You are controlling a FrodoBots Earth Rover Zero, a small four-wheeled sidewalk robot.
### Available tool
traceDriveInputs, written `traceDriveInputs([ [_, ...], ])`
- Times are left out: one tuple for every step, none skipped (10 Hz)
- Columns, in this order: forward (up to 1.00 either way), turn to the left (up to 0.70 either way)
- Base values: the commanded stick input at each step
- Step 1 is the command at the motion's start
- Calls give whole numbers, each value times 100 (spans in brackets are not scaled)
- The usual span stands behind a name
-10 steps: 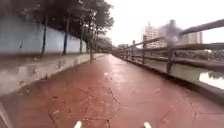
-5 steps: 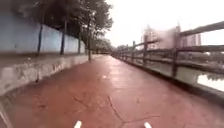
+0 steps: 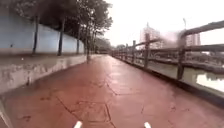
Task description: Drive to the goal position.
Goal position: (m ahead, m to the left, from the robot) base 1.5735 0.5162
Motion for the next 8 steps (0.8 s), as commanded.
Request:
traceDriveInputs([
  [50, 0],
  [50, 0],
  [50, 0],
  [50, 0],
  [50, 0],
  [50, 0],
  [50, 0],
  [50, 0],
])
